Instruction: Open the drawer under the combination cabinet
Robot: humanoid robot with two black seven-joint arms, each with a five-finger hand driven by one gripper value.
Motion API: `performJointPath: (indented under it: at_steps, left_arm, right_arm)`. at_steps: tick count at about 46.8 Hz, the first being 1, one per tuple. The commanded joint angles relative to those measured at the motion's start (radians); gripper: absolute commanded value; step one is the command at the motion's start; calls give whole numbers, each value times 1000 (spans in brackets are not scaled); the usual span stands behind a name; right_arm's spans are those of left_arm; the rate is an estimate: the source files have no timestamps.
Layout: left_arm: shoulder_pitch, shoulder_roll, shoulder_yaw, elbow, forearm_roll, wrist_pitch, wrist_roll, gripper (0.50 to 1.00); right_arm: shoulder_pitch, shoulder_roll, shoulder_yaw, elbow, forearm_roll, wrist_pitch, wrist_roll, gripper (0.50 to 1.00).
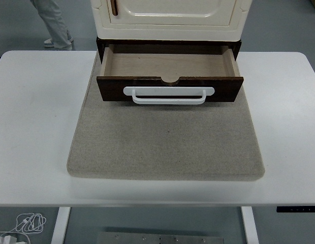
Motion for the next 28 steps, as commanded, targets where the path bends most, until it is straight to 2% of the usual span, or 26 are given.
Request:
performJointPath:
  at_steps: [1,10,19,28]
  left_arm:
    - [32,-5,5,59,-115,33,0,1000]
    - [140,-13,5,97,-292,161,2,1000]
    - [279,-74,-1,117,-442,261,10,1000]
    - [433,-157,-2,151,-574,280,11,1000]
  right_arm:
    - [0,0,0,0,0,0,1,926]
    - [0,0,0,0,0,0,1,926]
    - [0,0,-2,0,0,0,1,926]
    - [0,0,0,0,0,0,0,926]
